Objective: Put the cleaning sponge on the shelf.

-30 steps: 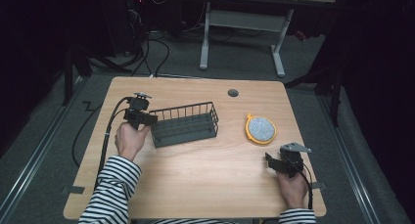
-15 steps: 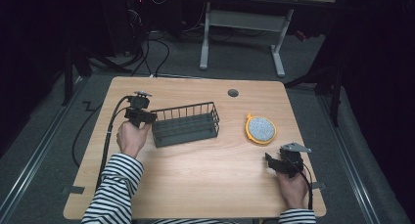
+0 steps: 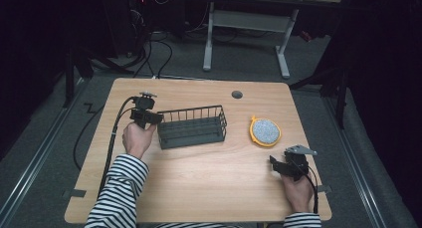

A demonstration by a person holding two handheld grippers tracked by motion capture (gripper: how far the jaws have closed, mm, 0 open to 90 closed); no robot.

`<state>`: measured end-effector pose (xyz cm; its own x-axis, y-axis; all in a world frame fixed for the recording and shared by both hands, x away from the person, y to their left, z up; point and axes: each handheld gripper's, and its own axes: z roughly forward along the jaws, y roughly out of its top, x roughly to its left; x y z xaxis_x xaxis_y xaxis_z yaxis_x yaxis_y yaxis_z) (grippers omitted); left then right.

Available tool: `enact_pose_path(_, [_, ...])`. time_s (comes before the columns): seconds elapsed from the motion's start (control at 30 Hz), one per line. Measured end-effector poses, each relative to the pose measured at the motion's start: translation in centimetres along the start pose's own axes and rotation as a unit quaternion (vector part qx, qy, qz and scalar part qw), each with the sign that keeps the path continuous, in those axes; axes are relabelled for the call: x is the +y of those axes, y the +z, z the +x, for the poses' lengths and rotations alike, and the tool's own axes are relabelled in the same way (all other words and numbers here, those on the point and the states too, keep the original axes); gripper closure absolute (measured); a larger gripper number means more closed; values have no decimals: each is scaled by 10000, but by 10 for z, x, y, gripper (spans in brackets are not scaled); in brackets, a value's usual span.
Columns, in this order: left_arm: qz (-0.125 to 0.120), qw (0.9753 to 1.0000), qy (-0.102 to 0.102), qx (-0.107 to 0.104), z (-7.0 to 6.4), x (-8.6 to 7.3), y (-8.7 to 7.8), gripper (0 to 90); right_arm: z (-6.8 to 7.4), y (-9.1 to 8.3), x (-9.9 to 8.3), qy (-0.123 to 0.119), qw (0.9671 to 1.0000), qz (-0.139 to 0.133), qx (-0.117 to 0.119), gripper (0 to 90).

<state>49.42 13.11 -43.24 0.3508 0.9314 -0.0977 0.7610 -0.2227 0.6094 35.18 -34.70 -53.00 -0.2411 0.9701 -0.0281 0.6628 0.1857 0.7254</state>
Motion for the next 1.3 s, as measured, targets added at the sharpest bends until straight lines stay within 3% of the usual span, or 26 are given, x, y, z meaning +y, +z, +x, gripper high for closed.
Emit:
enact_pose_path(0.33, [-63, 9999, 48, -124, -10, 2, 5, 746, 0, 0, 0, 22, 10000, 1, 13, 345])
enact_pose_path(0.6, [-27, 9995, 214, -211, -28, 11, 12, 764, 0, 0, 0, 23, 10000, 1, 15, 344])
enact_pose_path(0.7, [-15, 9991, 191, -374, -35, 14, 16, 782, 0, 0, 0, 25, 10000, 1, 19, 345])
enact_pose_path(1.3, [-106, 9972, 428, -607, -72, 28, 33, 852, 0, 0, 0, 26, 10000, 0, 21, 344])
